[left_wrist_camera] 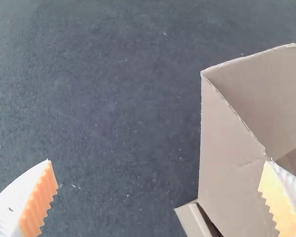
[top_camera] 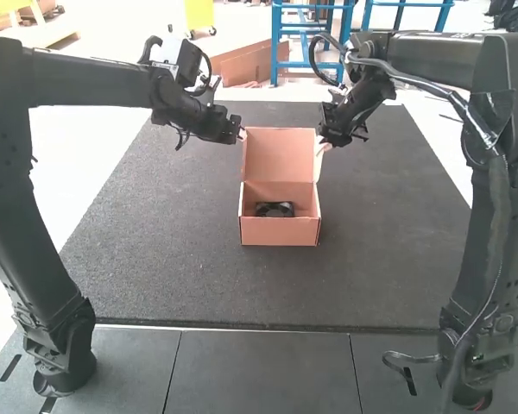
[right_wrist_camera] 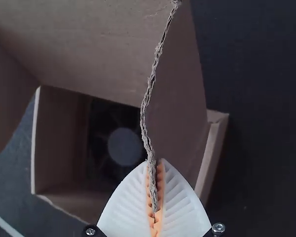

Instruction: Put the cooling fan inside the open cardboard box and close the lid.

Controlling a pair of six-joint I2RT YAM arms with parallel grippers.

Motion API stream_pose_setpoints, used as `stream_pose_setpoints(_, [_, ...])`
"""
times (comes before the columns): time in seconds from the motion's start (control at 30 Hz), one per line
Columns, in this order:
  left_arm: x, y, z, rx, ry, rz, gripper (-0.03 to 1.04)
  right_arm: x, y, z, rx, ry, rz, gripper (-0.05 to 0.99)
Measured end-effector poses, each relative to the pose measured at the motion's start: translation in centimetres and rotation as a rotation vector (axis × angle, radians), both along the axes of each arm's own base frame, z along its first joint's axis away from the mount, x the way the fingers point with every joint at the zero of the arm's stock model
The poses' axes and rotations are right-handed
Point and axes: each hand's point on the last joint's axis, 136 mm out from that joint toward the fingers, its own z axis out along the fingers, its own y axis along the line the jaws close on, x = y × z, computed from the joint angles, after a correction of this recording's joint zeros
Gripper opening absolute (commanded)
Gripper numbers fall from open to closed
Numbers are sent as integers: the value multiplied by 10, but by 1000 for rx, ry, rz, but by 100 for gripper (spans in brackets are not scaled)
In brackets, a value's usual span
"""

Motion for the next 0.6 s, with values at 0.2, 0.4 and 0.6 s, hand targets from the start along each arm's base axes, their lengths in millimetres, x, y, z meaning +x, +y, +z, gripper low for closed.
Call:
stream_pose_setpoints(0.2, [-15,-10,-11,-4,41,-32,97,-9,-3,-2,-3,9,0,-1])
stream_pose_setpoints(0.4, [-25,-12,-17,-6,59,-40,97,-20,-6,-3,3,19,3,-1])
stream_pose_setpoints(0.6, [-31,-10,-18,-6,60,-40,97,-28,-2,-5,28,35,17,-1])
